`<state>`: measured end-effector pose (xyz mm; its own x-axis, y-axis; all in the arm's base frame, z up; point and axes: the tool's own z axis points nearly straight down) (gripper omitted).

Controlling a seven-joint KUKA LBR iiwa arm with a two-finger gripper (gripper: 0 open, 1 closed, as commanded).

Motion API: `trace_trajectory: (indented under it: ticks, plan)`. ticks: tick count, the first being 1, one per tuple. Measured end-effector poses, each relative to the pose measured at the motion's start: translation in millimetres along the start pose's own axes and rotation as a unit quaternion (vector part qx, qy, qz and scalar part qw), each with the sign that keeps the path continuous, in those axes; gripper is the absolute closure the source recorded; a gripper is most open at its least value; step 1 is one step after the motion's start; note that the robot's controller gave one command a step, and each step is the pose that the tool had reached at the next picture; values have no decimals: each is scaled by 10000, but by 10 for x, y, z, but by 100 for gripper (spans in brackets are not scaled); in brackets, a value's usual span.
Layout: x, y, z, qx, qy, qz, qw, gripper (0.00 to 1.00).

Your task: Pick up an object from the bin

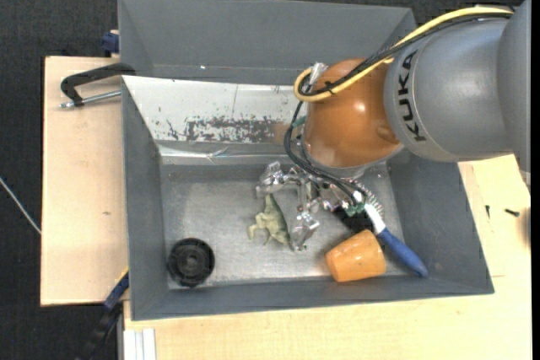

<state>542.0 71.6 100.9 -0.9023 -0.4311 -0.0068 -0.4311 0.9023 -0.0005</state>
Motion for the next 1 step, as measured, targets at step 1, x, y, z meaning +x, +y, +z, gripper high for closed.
trace_trajectory:
  ticks: [1]
  plan:
    - [0,32,290,-8,7,-170,9999,0]
